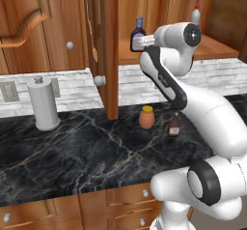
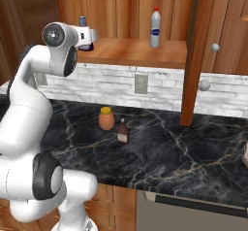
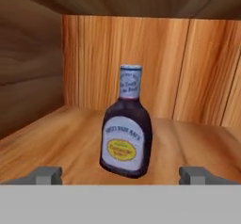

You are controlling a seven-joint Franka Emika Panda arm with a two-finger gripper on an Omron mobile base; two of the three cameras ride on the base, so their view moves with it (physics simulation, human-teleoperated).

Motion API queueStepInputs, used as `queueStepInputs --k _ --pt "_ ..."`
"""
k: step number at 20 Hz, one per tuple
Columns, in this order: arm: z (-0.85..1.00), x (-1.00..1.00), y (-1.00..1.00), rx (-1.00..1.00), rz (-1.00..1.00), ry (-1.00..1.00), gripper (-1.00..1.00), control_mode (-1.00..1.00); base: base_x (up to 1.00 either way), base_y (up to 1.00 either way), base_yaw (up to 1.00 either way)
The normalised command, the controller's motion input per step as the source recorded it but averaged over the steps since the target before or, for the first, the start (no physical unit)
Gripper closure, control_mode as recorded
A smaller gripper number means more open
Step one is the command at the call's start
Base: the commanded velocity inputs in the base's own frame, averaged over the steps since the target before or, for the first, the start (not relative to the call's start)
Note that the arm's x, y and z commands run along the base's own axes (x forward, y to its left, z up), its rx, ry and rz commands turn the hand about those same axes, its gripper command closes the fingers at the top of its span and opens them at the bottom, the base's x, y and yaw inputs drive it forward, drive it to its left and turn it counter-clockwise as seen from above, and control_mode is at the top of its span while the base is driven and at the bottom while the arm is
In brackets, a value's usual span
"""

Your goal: Pick the ketchup and condiment bottle from the counter and place them in the cabinet.

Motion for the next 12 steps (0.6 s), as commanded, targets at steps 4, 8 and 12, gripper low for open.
queueStepInputs --k 4,8,12 --pt "-0.16 -0.93 -0.19 -0.19 0.00 0.15 -1.00 -1.00 0.00 0.00 0.00" --pt "-0.65 -0.69 -0.14 -0.30 0.00 0.24 -1.00 -1.00 0.00 0.00 0.00" --pt "-0.91 -0.45 -0.20 -0.27 0.02 0.22 -1.00 -1.00 0.00 0.00 0.00"
